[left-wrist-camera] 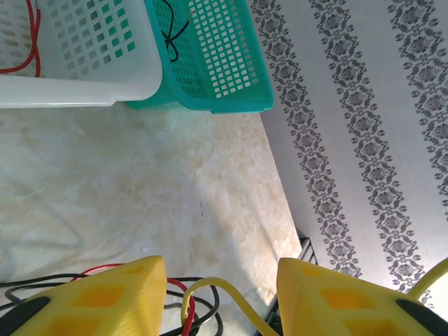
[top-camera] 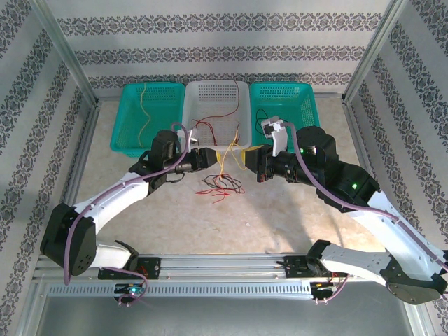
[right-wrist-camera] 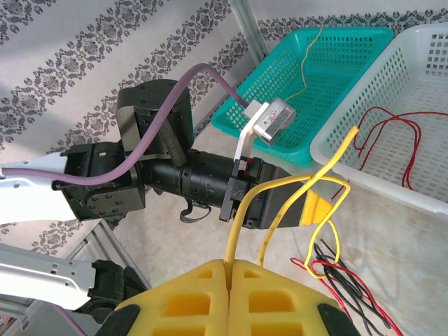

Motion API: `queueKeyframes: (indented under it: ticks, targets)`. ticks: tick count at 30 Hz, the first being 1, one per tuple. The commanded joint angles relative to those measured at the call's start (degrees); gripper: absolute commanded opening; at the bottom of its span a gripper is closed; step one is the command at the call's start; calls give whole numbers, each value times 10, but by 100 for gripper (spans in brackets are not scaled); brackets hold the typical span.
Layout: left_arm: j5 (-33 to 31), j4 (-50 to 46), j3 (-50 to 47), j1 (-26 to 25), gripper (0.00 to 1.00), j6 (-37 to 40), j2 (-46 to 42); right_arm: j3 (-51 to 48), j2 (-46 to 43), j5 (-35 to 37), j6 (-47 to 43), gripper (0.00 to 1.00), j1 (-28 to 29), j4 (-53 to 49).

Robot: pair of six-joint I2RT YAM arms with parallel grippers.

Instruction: Untangle the cables

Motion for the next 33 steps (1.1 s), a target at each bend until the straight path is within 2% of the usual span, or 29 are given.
queueKeyframes:
  ticks: [1, 6, 10, 14, 21, 25, 29, 33]
  targets:
    - [13, 69, -17, -4, 42, -33, -4, 1, -5, -5, 7, 0, 9, 33]
    - [-12, 83, -18, -5, 23, -33, -10, 6, -4, -13, 10, 0, 10, 32]
    - [-59, 40, -9, -4, 0, -22, -11, 12, -10, -19, 8, 0, 10, 30]
    - [-168, -95, -3, 7, 0, -5, -10, 15, -34, -10, 2, 0, 9, 32]
    - [-231, -181, -52, 35, 0, 3, -4, 17, -76, -20, 7, 0, -12, 41]
    - [-209, -177, -76, 42, 0, -9, 24, 5, -108, -19, 22, 0, -39, 76]
    - [-137, -87, -108, 42, 0, -49, 51, -3, -111, -34, 40, 0, -60, 96]
    - [-104, -35, -116, 41, 0, -68, 51, -1, -88, -54, 48, 0, -63, 92]
